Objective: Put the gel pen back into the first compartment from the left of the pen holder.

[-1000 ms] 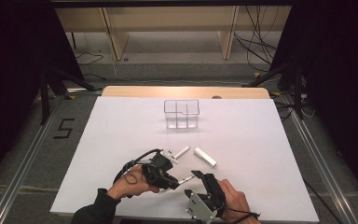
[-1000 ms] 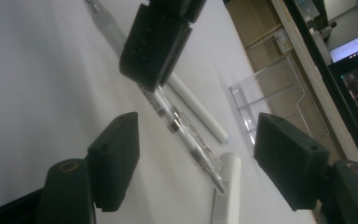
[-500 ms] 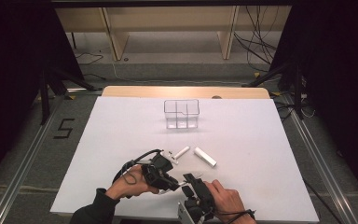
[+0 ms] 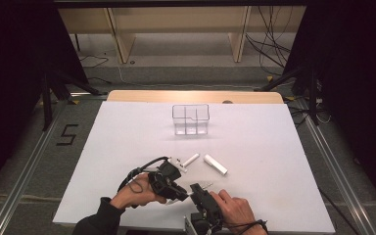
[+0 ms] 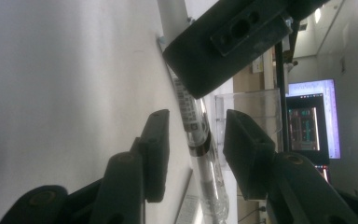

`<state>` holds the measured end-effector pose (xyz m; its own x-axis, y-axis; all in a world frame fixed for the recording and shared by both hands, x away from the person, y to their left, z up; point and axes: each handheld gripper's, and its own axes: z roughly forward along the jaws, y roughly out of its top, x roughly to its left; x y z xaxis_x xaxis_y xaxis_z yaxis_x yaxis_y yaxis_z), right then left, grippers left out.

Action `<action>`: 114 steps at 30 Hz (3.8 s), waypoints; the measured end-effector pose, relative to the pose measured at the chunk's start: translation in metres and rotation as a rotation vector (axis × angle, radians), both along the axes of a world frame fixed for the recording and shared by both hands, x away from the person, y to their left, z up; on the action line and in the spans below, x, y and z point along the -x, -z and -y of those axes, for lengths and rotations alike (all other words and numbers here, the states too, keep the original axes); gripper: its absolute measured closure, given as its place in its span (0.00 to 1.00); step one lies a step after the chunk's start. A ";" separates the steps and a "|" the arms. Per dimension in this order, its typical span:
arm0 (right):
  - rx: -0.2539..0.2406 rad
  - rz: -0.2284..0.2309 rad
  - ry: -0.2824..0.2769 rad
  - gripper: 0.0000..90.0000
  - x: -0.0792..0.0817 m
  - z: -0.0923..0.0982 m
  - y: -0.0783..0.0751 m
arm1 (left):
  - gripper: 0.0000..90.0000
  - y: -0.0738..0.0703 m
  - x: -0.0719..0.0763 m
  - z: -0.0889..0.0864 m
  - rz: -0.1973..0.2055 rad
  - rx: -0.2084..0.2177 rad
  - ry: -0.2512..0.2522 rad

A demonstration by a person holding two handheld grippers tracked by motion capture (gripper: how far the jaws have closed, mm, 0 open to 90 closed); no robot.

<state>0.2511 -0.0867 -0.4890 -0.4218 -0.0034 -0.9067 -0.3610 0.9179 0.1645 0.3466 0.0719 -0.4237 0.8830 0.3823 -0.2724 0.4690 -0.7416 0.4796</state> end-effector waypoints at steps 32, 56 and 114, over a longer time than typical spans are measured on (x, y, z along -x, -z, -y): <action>0.092 0.054 -0.037 0.88 0.004 -0.001 0.010 | 0.68 -0.003 0.002 -0.004 -0.010 -0.013 0.007; -0.146 -0.075 0.103 0.88 -0.032 0.035 -0.016 | 0.30 -0.014 -0.007 -0.043 0.189 0.096 -0.163; -1.201 -0.849 0.288 0.88 -0.215 0.027 -0.105 | 0.20 0.045 0.015 -0.092 0.371 0.345 -0.463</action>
<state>0.4657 -0.1137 -0.3837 -0.6668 0.7179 0.2000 0.3912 0.1087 0.9139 0.3316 0.1636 -0.4690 0.7078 0.6887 -0.1572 0.4598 -0.2801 0.8427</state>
